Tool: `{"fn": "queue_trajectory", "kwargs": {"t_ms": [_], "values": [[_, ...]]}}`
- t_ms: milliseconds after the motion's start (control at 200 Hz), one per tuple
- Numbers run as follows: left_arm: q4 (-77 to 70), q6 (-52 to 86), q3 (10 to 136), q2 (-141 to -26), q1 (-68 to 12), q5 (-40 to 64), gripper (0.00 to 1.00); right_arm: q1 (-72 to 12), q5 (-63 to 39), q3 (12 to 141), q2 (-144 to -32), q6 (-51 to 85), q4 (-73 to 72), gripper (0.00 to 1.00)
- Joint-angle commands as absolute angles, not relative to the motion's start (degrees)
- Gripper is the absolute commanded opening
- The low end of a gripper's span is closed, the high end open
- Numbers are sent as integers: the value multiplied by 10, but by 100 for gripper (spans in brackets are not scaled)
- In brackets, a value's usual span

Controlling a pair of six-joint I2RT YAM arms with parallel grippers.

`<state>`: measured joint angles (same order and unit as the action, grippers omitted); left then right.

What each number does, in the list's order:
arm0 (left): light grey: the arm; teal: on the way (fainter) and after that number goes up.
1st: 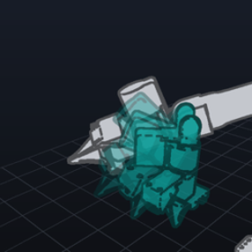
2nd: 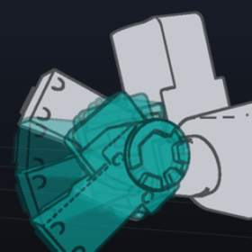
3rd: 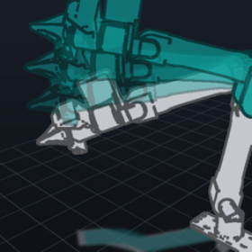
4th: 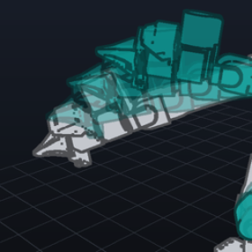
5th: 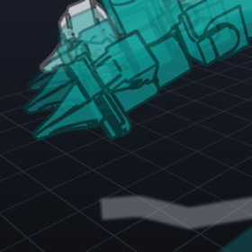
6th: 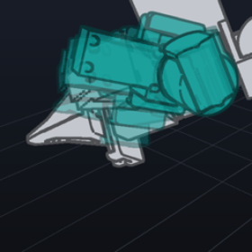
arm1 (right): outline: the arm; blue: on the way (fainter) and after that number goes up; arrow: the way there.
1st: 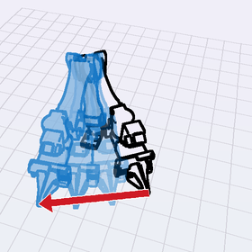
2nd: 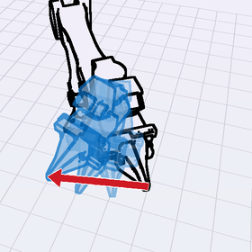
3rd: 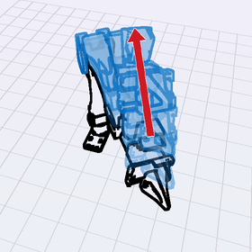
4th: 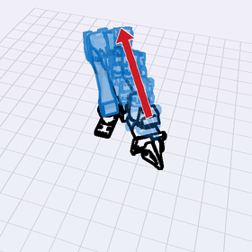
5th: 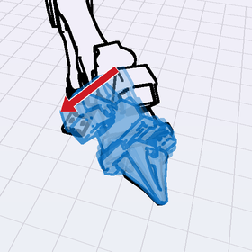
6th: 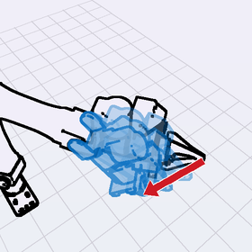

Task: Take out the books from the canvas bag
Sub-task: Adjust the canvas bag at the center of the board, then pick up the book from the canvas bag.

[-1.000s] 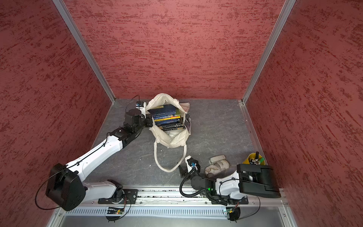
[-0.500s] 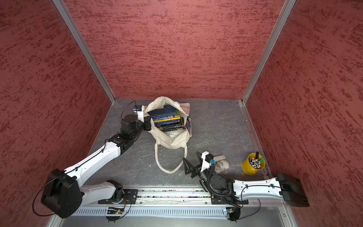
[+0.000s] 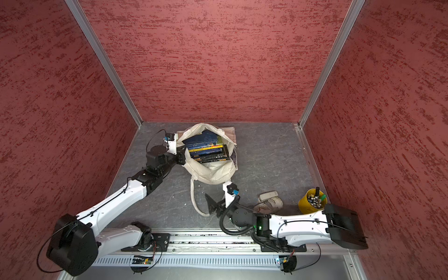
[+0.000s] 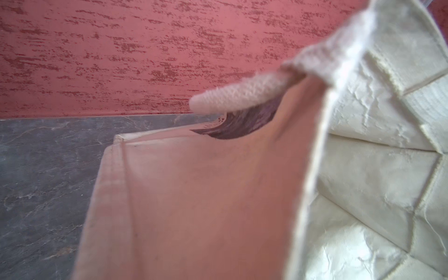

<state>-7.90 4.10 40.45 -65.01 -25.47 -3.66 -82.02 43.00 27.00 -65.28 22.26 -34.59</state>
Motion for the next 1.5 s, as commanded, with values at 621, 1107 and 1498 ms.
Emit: {"fn": "queue_trajectory", "kwargs": {"t_ms": [621, 1107, 1498], "values": [[-119, -58, 356, -556, -311, -131, 0, -552, 117, 515, -911, 597, -300, 54], [-126, -15, 361, -575, -285, -111, 0, -474, 97, 619, -1034, 666, -251, 37], [-130, -22, 360, -578, -293, -114, 0, -447, 107, 744, -1131, 662, -194, 34]]}}
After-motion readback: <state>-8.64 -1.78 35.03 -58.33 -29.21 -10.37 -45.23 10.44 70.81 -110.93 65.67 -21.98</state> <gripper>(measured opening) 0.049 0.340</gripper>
